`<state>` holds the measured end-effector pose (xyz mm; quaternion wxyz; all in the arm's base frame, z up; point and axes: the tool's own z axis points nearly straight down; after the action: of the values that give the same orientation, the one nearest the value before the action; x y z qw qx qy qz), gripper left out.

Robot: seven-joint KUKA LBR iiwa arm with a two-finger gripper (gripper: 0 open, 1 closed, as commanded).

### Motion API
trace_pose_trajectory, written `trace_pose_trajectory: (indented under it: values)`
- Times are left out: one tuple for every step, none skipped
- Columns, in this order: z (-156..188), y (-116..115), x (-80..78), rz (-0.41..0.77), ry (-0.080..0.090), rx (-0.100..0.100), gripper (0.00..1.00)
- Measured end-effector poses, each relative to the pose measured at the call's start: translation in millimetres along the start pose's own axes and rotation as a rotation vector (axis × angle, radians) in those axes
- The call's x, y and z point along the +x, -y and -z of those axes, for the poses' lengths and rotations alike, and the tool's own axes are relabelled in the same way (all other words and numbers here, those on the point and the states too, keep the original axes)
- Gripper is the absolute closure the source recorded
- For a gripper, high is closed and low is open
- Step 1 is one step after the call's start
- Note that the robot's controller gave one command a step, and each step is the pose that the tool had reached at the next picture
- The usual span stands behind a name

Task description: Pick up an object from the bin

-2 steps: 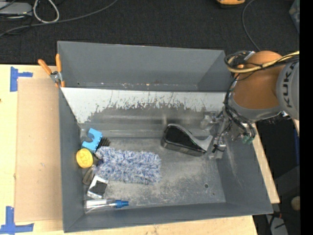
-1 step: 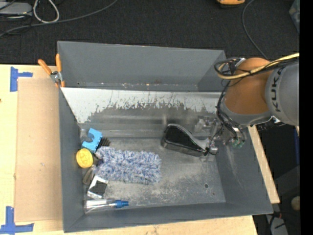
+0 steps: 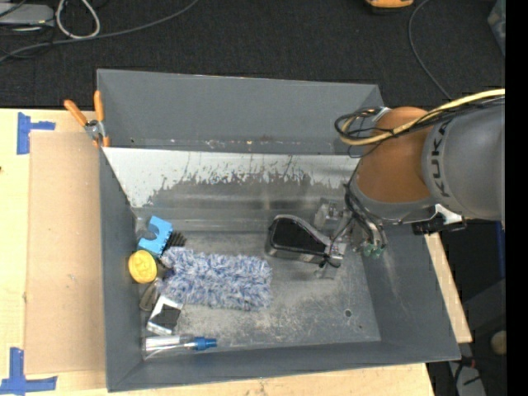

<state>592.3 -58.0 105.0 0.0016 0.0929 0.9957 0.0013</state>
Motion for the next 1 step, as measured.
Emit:
trace_pose_trajectory:
  values:
    - [-26.5, 4.8, -12.9, -0.161, 0.003, 0.001, 0.0]
